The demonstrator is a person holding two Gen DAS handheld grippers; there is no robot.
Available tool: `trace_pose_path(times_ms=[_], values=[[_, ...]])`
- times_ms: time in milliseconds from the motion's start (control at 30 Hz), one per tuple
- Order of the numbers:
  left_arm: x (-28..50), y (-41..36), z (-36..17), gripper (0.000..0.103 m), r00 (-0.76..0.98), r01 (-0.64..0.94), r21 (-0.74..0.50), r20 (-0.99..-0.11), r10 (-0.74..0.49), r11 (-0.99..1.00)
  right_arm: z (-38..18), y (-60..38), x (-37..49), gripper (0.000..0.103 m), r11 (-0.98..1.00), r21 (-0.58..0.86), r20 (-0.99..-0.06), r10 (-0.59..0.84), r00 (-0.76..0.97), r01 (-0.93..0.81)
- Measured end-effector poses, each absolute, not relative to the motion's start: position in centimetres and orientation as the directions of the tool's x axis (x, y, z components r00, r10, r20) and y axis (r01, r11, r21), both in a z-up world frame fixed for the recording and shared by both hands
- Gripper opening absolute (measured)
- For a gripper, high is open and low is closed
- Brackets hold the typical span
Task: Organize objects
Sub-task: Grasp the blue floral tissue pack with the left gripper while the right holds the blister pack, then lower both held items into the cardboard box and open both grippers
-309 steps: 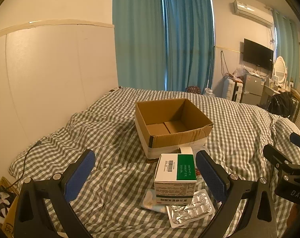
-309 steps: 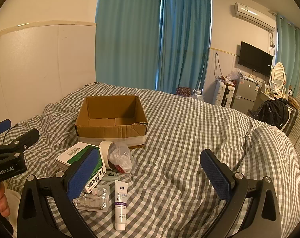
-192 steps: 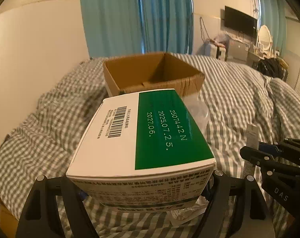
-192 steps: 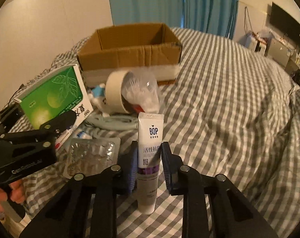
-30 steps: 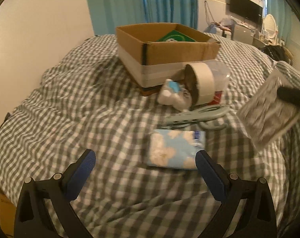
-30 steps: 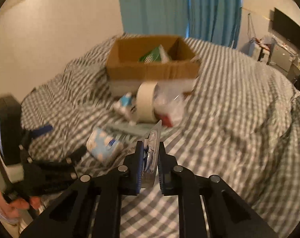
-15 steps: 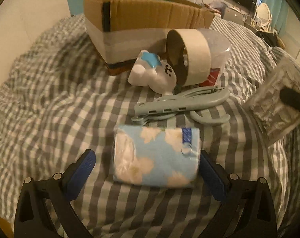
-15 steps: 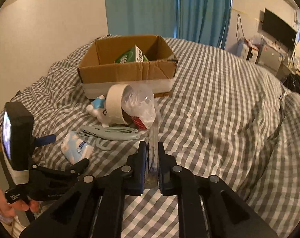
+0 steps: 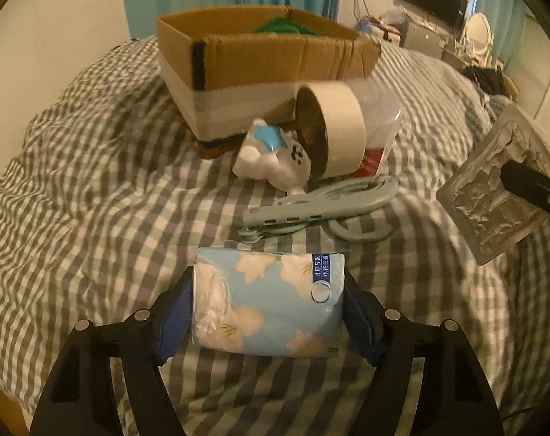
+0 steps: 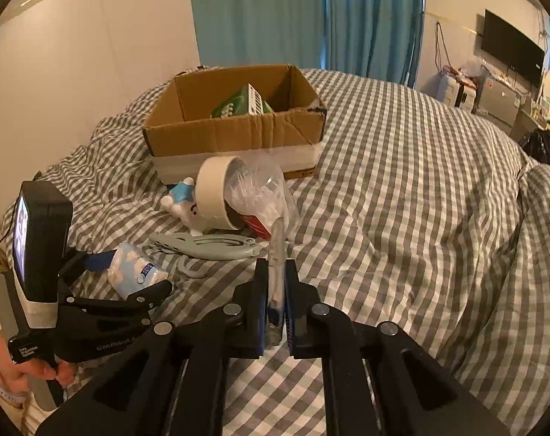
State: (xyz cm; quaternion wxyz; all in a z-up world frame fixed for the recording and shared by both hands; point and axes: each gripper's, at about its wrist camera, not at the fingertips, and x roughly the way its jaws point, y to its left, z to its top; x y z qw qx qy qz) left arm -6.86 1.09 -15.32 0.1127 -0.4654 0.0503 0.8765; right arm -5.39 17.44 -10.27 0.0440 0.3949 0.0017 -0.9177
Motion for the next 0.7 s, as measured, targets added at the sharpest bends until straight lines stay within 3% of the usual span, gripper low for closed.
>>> trace_pose_path(times_ms=[333,700], values=[[-6.6,0.4,-7.0,0.076,-0.672,-0.228,-0.026,-0.719,0.176,-0.973,-5.7,16.7,-3.9,0.007,-0.994,0.012,-0.652,-0.093,-0.753,0.112],[-11.9,1.6,0.1,0.076,-0.771,-0.201,0.009,-0.618,0.153,-0.980,0.6,16.3,-7.8,0.007,-0.982,-0.007,-0.530,-0.155,-0.834,0.187]])
